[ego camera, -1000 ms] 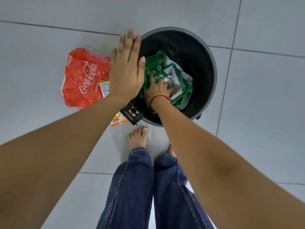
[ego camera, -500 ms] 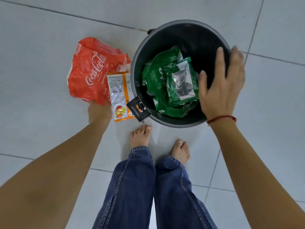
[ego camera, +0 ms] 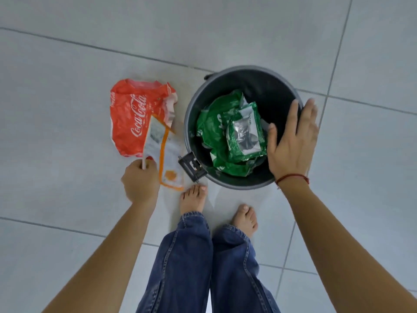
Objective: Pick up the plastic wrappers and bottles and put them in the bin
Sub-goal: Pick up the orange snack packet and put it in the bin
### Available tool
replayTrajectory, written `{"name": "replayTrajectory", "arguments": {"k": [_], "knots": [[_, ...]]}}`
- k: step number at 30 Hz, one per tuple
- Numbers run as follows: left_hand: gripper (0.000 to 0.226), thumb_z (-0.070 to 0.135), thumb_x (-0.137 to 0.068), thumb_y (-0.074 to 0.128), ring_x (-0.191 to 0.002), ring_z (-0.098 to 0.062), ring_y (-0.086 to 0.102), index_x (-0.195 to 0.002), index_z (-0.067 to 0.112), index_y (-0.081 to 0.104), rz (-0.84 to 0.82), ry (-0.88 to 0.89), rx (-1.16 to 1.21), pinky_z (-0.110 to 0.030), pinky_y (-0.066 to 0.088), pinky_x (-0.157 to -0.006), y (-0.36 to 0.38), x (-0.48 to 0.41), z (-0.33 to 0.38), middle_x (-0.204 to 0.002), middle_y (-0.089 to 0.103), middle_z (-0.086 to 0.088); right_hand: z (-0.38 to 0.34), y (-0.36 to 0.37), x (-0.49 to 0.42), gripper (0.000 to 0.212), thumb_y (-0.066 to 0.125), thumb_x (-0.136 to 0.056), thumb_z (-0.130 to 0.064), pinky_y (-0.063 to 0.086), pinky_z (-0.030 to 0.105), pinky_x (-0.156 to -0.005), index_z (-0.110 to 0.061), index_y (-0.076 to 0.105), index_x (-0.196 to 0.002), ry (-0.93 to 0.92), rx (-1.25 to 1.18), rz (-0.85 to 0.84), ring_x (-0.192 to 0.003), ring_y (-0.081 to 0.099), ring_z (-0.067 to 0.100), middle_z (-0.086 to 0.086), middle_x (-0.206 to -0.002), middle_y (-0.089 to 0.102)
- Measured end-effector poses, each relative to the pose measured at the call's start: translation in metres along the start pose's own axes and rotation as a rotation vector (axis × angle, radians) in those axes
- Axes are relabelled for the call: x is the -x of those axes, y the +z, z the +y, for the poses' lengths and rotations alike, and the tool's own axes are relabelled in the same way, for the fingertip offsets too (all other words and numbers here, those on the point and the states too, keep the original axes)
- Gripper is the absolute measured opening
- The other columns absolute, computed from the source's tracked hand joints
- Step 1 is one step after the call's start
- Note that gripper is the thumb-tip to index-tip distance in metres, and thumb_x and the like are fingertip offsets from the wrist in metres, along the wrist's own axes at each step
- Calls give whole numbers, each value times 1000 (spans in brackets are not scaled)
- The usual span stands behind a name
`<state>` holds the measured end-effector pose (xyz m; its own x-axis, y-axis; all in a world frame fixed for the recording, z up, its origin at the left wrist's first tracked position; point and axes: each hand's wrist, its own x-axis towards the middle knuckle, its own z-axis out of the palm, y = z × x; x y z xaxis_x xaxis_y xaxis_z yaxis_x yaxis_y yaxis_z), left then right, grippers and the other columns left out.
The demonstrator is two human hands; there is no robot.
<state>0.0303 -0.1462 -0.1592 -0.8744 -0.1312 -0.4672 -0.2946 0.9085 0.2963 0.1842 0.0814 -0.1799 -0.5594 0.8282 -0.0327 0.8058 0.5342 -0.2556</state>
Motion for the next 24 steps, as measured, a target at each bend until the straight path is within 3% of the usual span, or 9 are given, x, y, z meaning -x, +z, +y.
{"name": "replayTrajectory", "arguments": {"k": [3, 6, 7, 9, 10, 12, 16, 21, 24], "knots": [[19, 19, -94, 50, -72, -26, 50, -93, 5, 62, 135, 278, 19, -32, 33, -63, -35, 40, 21, -87, 58, -11, -3, -5, -3, 57, 40, -97, -32, 30, 52, -109, -6, 25, -146, 9, -15, -33, -140, 21, 39, 24, -152, 21], [36, 15, -95, 41, -83, -15, 57, -131, 10, 48, 29, 614, -45, -30, 45, -69, -51, 71, 46, -119, 62, -9, -3, -5, -3, 57, 39, -98, -33, 32, 52, -108, -6, 23, -146, 17, -22, -74, -140, 21, 39, 23, -153, 20], [47, 17, -94, 40, -97, -13, 56, -140, 12, 38, -45, 693, -80, -30, 48, -82, -46, 80, 51, -132, 54, -6, -2, -5, -2, 57, 39, -98, -33, 32, 52, -108, -7, 23, -146, 17, -25, -81, -141, 21, 39, 23, -153, 20], [63, 19, -93, 44, -137, -22, 33, -149, 18, 13, -138, 849, -217, -41, 30, -112, -25, 93, 56, -154, 25, -5, 0, -5, -1, 55, 38, -98, -31, 32, 52, -108, -7, 23, -146, 18, -38, -90, -141, 20, 38, 22, -154, 20], [67, 19, -94, 45, -144, -26, 14, -149, 21, 6, -191, 893, -288, -47, 18, -116, -7, 94, 57, -157, 11, -6, 1, -5, -1, 54, 38, -98, -30, 31, 52, -108, -7, 24, -146, 19, -49, -90, -141, 20, 37, 22, -154, 20], [65, 20, -95, 43, -145, -31, -2, -150, 25, 9, -291, 888, -402, -56, 0, -113, 26, 89, 59, -158, 1, -10, 1, -5, -1, 52, 38, -99, -27, 30, 50, -109, -8, 25, -145, 30, -81, -75, -142, 20, 36, 20, -154, 21], [59, 28, -97, 39, -144, -34, -7, -149, 31, 13, -426, 809, -543, -56, -18, -105, 71, 88, 79, -158, -1, -16, 2, -1, 2, 51, 39, -99, -26, 26, 46, -111, -8, 26, -145, 57, -132, -53, -142, 19, 34, 18, -154, 21], [57, 45, -99, 26, -142, -37, -15, -149, 34, 0, -797, 618, -484, -64, -3, -109, 115, 82, 96, -158, -15, -11, 2, -1, 4, 52, 39, -99, -26, 24, 42, -112, -9, 25, -145, 63, -136, -34, -143, 18, 33, 17, -155, 19], [70, 62, -93, 24, -143, -37, -12, -150, 28, -1, -942, 563, -573, -64, -2, -110, 114, 73, 98, -158, -12, -11, 2, 0, 4, 52, 39, -99, -26, 21, 39, -113, -9, 25, -145, 63, -141, -19, -143, 18, 33, 18, -155, 19]]}}
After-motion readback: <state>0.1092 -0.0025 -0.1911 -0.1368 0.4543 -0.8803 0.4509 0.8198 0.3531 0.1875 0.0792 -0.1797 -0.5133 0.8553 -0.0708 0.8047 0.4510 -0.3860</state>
